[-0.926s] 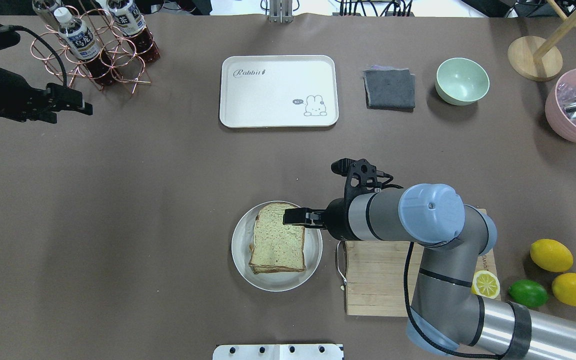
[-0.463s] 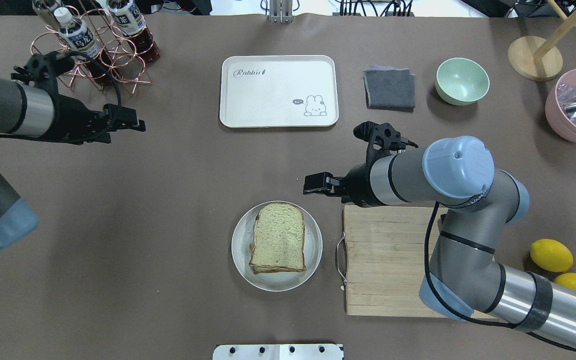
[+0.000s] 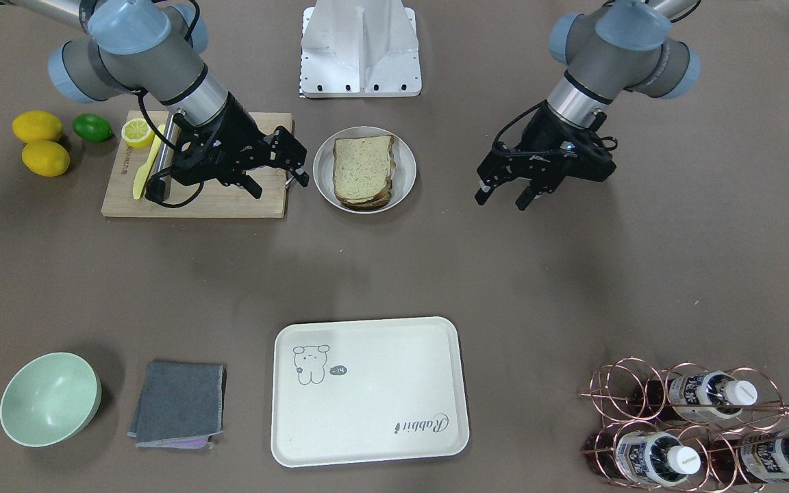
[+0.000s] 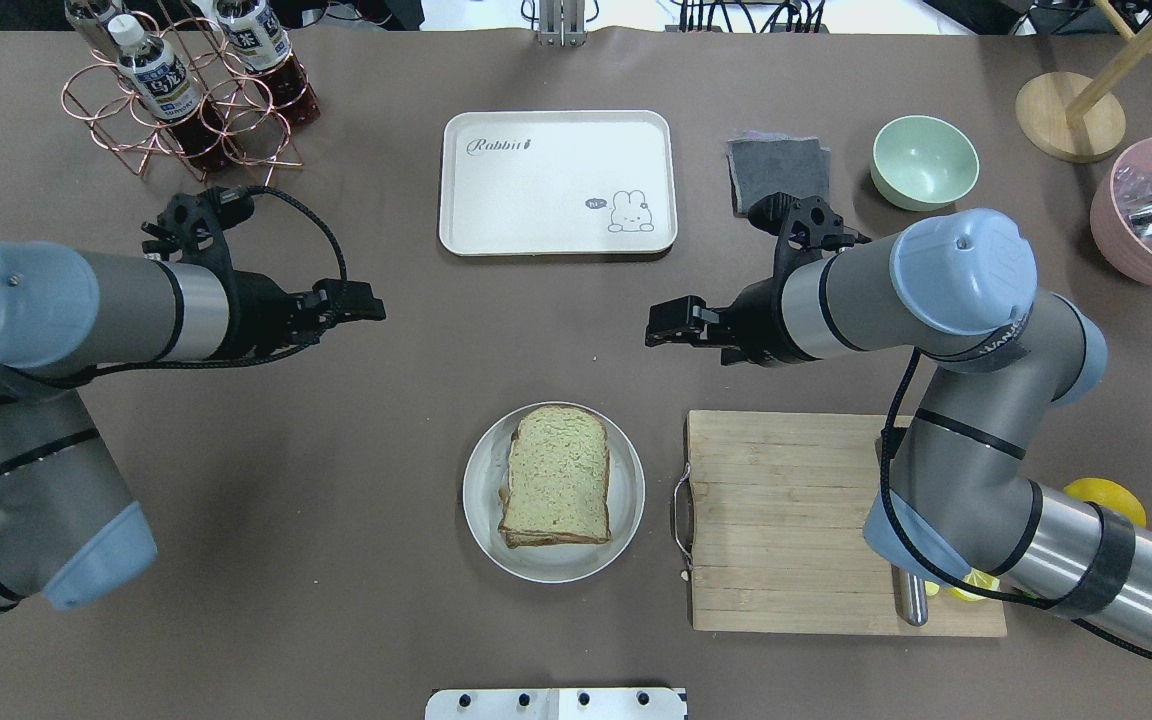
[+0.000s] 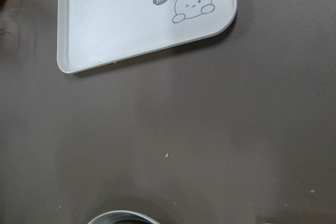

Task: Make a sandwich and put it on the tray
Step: 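Move the left gripper to the plate rim while the right gripper hovers near the tray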

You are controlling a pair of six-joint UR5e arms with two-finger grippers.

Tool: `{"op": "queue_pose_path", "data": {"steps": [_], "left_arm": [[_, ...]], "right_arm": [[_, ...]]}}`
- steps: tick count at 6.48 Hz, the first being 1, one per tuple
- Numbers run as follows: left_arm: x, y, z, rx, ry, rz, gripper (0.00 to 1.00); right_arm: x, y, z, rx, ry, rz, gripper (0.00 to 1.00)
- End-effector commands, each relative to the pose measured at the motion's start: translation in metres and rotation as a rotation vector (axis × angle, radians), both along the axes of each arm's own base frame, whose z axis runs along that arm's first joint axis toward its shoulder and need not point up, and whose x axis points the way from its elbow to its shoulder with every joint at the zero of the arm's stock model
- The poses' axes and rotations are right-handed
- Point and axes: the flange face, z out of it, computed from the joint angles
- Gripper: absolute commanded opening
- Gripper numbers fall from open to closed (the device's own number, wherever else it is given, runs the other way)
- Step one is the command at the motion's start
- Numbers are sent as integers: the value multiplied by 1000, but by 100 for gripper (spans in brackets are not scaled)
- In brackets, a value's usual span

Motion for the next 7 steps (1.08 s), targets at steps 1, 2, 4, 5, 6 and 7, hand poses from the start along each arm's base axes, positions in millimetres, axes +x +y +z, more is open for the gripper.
{"op": "queue_pose_path", "data": {"steps": [1, 2, 4, 5, 6, 7], "left_arm": [[69, 62, -10, 19, 0, -29, 77], [86, 85, -9, 36, -8, -29, 69], [110, 113, -5, 51, -25, -21, 61], [124, 125, -9, 61, -26, -23, 59], [129, 127, -5, 60, -33, -18, 57], [134, 130, 1, 31, -35, -24, 51]], "right_arm": [[9, -11, 11, 4, 24, 11, 99], [7, -14, 16, 6, 34, 16, 99], [8, -14, 21, 5, 41, 23, 99], [8, -15, 23, 6, 45, 35, 99], [7, -14, 22, 9, 42, 33, 99], [6, -13, 22, 9, 42, 30, 99]]}}
